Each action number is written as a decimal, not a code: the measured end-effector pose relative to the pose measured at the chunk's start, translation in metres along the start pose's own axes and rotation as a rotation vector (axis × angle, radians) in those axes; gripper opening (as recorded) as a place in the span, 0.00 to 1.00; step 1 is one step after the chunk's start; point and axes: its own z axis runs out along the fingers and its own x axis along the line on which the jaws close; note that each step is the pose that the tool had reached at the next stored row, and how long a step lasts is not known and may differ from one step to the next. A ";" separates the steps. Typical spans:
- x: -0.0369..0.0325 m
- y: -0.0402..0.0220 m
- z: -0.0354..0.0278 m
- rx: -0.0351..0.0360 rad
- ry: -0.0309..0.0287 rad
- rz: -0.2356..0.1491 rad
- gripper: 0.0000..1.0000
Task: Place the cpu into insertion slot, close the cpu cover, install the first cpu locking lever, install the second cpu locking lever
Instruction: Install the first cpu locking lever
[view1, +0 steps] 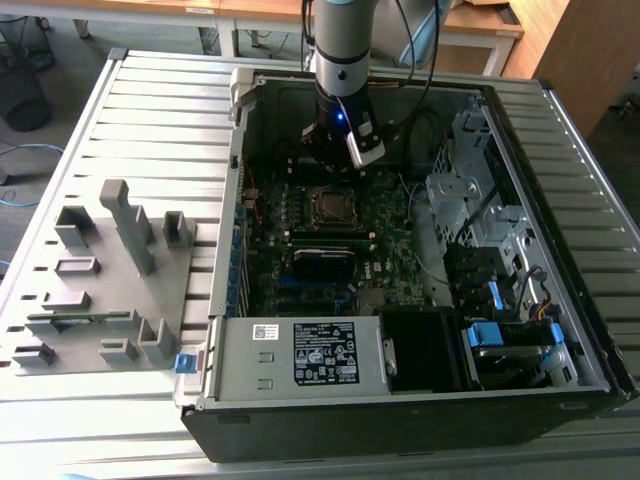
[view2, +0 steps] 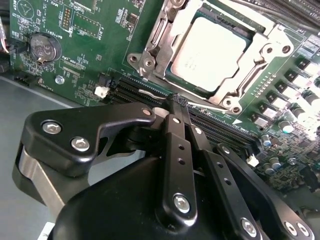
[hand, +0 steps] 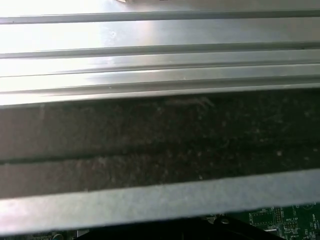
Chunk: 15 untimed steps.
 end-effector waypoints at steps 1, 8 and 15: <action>0.0000 0.0001 0.0001 0.0000 -0.0002 0.000 0.10; 0.0002 0.0006 0.0013 0.0029 -0.0051 0.036 0.10; 0.0004 0.0017 0.0027 0.0081 -0.0133 0.097 0.10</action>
